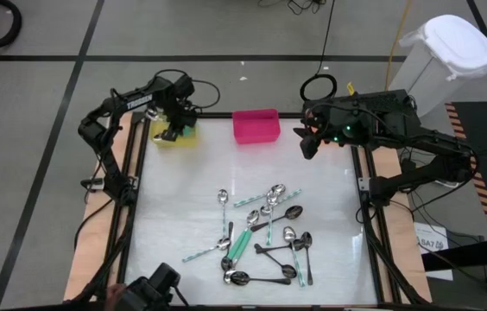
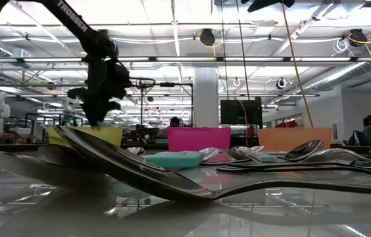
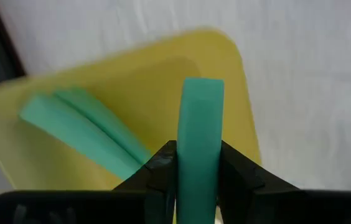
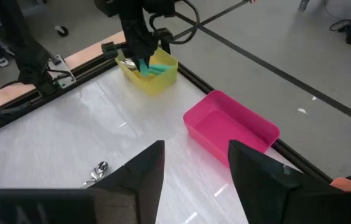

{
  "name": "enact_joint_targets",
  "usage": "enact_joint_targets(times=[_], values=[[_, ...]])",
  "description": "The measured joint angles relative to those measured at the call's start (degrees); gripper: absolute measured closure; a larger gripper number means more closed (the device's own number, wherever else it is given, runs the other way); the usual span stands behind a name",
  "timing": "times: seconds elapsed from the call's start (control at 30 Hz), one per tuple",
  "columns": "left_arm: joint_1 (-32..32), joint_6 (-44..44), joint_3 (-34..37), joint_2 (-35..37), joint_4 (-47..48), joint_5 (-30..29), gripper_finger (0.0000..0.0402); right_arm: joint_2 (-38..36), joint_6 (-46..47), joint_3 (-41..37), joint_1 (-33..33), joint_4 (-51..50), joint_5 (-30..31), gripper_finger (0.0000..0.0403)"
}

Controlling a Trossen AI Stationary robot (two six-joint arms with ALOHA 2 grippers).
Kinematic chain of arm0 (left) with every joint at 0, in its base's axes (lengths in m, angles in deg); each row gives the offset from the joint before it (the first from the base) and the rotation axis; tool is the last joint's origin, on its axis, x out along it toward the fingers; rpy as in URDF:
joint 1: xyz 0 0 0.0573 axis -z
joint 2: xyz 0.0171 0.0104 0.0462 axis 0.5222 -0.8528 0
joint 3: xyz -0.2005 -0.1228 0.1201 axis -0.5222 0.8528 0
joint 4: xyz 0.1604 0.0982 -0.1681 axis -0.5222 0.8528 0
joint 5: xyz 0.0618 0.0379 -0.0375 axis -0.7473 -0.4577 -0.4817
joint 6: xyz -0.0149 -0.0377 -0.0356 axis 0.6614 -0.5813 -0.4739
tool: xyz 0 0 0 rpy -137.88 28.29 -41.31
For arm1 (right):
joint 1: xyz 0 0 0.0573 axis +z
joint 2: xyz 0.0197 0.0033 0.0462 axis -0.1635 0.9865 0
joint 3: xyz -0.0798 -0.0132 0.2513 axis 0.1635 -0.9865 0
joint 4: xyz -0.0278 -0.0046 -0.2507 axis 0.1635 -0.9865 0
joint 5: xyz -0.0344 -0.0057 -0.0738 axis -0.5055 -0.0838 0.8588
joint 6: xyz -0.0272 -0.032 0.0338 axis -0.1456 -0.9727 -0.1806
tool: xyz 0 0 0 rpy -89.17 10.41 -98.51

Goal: Sort silverware by color (type)
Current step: Put the light green spoon into the yellow bin

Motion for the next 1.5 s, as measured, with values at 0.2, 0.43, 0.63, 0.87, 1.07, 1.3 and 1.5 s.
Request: enact_joint_targets(times=[0.2,0.43,0.63,0.87,1.07,1.3,1.5], values=[[1.19,0.48,-0.07,0.04,-3.35,0.92,0.0322,0.0,0.0,0.0,0.0,0.0,0.0,0.0232],[1.03,0.43,0.0,0.04,-4.05,2.48,0.0322,0.0,1.49,0.0,0.0,0.02,0.0,0.0232],[-0.44,-0.12,0.07,-0.87,-3.56,3.3,0.0322,0.0,1.51,0.0,0.0,0.02,0.02,0.0232],[-0.87,2.75,0.05,-0.87,-2.61,3.52,0.0322,0.0,1.04,0.0,0.0,0.02,0.06,0.0232],[-0.56,4.18,0.05,-0.87,-3.07,4.96,0.0322,0.0,0.51,0.0,0.0,0.02,0.09,0.0232],[-0.56,4.12,0.05,-0.87,-3.11,5.2,0.0311,0.0,0.2,0.0,0.0,0.02,0.11,0.0232],[-0.55,2.4,0.03,-2.38,-2.83,5.67,0.0295,0.0,0.17,0.0,0.0,0.02,0.13,0.0232]])
